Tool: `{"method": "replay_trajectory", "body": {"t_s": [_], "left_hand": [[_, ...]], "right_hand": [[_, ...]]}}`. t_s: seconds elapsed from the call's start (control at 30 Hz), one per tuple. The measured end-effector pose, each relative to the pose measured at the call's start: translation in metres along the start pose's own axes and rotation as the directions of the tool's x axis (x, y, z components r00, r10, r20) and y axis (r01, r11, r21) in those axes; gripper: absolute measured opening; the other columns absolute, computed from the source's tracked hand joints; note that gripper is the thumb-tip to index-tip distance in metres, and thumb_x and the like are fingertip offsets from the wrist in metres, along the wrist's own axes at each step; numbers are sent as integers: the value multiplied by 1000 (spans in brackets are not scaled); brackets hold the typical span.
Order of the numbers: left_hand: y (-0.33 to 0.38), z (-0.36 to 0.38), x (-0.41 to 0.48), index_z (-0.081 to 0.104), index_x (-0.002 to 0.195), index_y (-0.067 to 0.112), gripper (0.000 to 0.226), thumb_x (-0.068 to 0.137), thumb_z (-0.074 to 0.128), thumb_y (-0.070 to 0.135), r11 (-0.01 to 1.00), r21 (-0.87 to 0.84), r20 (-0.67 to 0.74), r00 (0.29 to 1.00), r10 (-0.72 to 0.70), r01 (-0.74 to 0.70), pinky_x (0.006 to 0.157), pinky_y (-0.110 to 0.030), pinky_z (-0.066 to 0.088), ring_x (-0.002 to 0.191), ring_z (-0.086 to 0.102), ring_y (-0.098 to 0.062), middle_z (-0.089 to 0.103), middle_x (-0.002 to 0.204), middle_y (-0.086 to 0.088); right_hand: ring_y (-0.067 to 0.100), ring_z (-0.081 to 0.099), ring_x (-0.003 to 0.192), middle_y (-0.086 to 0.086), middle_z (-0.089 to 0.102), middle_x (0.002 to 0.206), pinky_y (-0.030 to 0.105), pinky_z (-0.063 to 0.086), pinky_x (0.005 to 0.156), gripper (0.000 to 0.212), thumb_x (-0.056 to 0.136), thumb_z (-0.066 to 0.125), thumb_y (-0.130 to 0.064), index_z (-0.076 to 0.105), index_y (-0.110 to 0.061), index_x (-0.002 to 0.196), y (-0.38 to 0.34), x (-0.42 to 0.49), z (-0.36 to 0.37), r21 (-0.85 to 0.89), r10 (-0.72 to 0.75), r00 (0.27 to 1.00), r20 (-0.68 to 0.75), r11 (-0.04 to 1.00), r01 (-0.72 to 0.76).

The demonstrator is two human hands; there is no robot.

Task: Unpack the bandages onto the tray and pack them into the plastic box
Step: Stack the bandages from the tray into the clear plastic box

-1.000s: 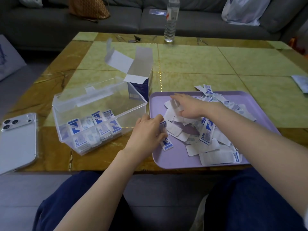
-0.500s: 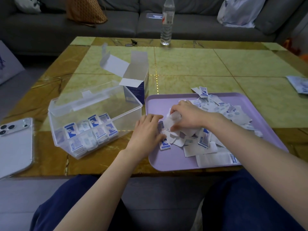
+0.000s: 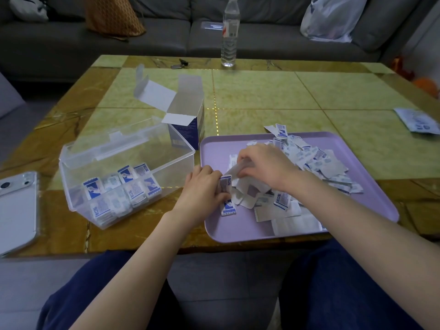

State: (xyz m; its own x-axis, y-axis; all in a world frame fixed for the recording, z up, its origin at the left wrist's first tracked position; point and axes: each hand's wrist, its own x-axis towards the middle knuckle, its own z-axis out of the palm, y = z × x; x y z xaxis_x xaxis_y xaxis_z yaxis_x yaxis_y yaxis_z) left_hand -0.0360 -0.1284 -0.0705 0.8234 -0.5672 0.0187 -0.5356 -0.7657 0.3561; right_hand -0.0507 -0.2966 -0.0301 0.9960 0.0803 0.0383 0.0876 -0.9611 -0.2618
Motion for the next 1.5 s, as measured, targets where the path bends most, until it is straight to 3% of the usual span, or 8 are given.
{"method": "replay_trajectory", "body": {"t_s": [0.17,0.33,0.47,0.6,0.87,1.03,1.23,1.5], "left_hand": [[5,0,-2,49,100,16,17,91,55,29,988,-147,-158,986,-60,37,88,-32,33,102,44,-21,54,103,-1],[11,-3,-2,53,108,12,25,100,37,29,954,-300,-294,951,-99,7,90,-38,41,101,49,-23,56,106,-5],[19,-9,-7,61,95,11,44,102,24,34,838,-546,-265,947,-183,9,82,-42,44,88,54,-21,62,81,2],[19,-10,-7,55,103,22,19,96,44,37,671,-738,-160,948,-275,70,78,-41,52,84,61,-8,67,83,5],[15,-5,-3,51,111,19,30,85,67,21,612,-789,-132,958,-255,55,73,-28,55,88,64,-17,63,100,-4],[11,-4,-3,46,109,20,34,84,68,13,675,-736,-218,922,-320,60,79,-35,55,91,59,-5,55,101,12],[11,2,-7,44,123,17,46,85,62,1,723,-691,-295,923,-246,-28,75,-7,45,81,60,6,62,81,9],[11,7,-15,41,131,20,53,85,55,-4,843,-529,-302,950,-79,-98,80,-22,52,91,59,-5,57,100,6]], "right_hand": [[16,50,79,-5,57,79,26,30,74,11,89,61,-20,64,-11,94,-1,-9,-4,145,11,944,-330,989,39],[19,57,74,-2,63,79,30,41,62,7,88,62,-19,63,-13,90,0,-20,11,127,-16,891,-454,988,83],[17,59,73,-4,64,78,33,49,60,6,84,67,-20,64,-15,84,-5,-25,24,130,-59,852,-520,980,147],[17,59,72,-4,63,78,30,48,58,9,76,73,-12,65,-13,80,-8,-26,32,72,-149,823,-548,972,224],[15,55,77,-3,59,83,31,50,57,19,71,78,-12,64,-16,83,-1,-26,40,113,-179,866,-467,959,259],[19,55,96,1,59,104,29,45,81,44,69,79,-26,64,-16,109,0,-30,41,207,-208,931,-300,939,276],[22,41,124,5,54,129,40,34,106,71,68,80,-20,50,-12,131,4,-26,39,102,-145,895,-421,973,206],[28,58,83,1,65,78,36,42,75,15,74,72,-19,65,-12,85,5,-33,43,42,-179,924,-338,978,205]]}}
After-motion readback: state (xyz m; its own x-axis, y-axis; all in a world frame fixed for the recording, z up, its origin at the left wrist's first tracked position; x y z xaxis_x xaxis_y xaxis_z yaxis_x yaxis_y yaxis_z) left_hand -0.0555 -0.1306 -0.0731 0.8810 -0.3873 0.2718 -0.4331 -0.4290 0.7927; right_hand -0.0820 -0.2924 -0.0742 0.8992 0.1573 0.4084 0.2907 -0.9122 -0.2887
